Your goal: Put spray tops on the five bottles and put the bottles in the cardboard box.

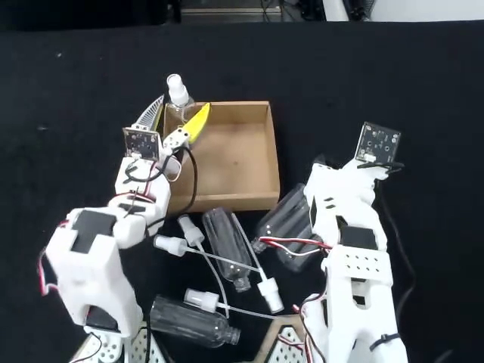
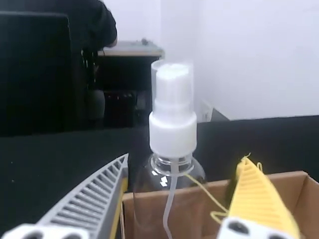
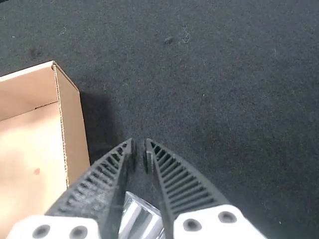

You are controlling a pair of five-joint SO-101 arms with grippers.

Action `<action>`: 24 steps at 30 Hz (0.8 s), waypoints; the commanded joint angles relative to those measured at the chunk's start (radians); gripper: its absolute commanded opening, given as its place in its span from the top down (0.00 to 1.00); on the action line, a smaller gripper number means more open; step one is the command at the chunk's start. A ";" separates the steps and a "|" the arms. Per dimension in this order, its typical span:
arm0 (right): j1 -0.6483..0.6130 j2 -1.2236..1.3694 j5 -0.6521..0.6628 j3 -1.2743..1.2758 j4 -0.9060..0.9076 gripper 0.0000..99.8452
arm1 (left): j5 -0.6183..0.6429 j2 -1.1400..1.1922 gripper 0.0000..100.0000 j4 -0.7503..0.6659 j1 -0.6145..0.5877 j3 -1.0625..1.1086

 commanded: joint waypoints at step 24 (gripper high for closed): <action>0.011 -0.027 0.003 -0.005 -0.026 0.98 | 0.031 -1.105 0.69 1.123 -0.038 0.326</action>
